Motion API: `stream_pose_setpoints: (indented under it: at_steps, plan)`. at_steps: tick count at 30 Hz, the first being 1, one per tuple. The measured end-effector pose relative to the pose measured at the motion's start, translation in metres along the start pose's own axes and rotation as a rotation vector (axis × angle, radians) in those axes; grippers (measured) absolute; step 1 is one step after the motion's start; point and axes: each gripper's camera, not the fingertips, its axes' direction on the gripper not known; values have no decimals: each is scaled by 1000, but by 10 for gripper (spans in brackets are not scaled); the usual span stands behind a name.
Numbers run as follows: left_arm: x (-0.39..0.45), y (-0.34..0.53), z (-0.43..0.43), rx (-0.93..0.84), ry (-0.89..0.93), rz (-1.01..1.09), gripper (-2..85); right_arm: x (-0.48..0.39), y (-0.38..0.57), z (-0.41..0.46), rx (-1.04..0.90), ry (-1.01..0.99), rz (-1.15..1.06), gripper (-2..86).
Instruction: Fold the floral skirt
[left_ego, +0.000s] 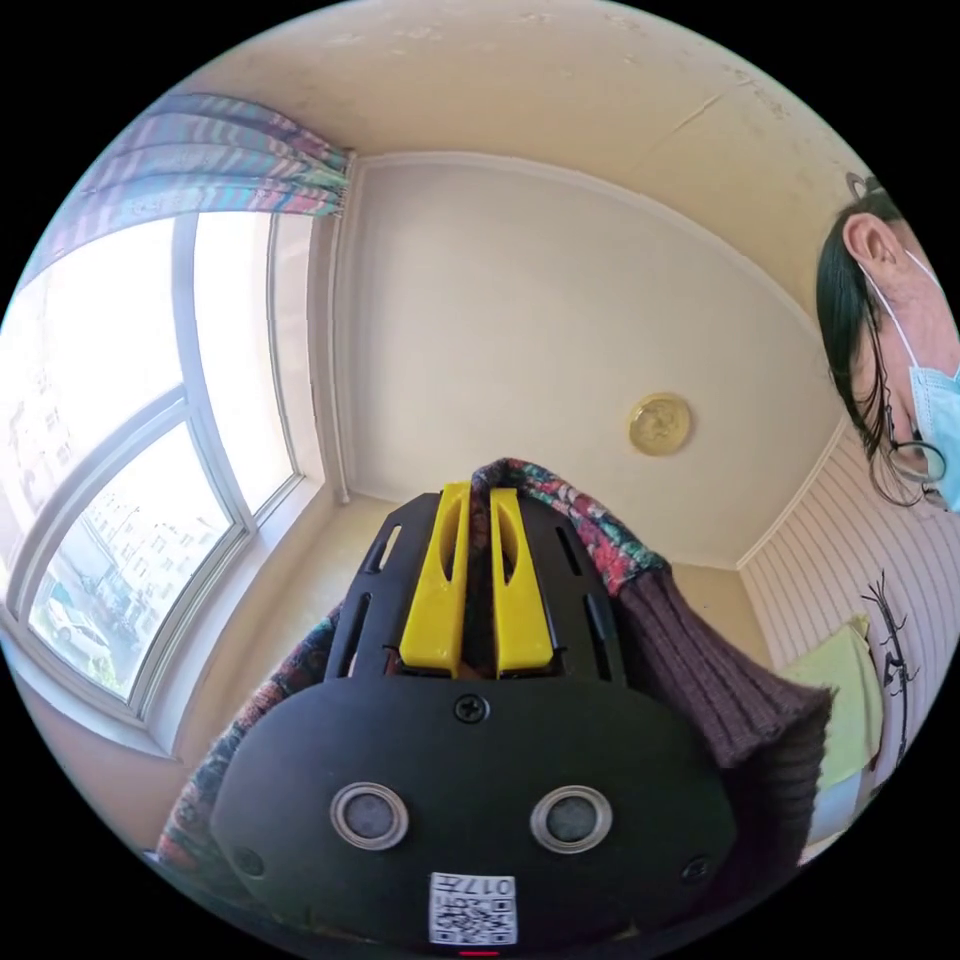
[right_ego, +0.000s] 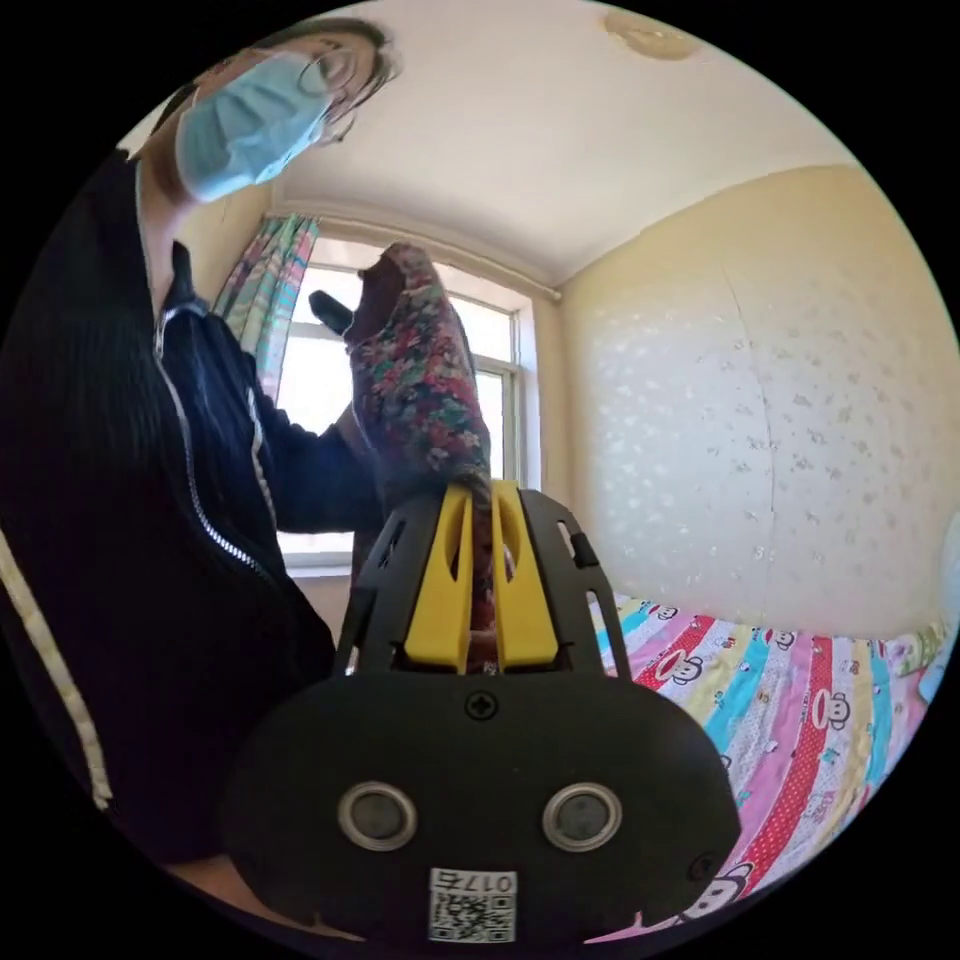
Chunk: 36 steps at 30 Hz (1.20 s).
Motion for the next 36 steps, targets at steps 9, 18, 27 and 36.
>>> stream_pose_setpoints:
  at_steps: [9, 18, 27, 36]
  plan:
    - [9, -18, -9, -80, -17, 164, 40, -6, -133, -114, 31, 466, -227, 31]
    - [17, -85, -17, -96, 46, 157, 41, -109, -257, -150, 131, 829, -510, 28]
    - [91, -143, -72, -34, -30, 254, 40, -211, -288, -216, 506, 926, -503, 31]
    - [170, -136, -129, 76, -259, 305, 40, -273, -270, -241, 489, 1009, -582, 33]
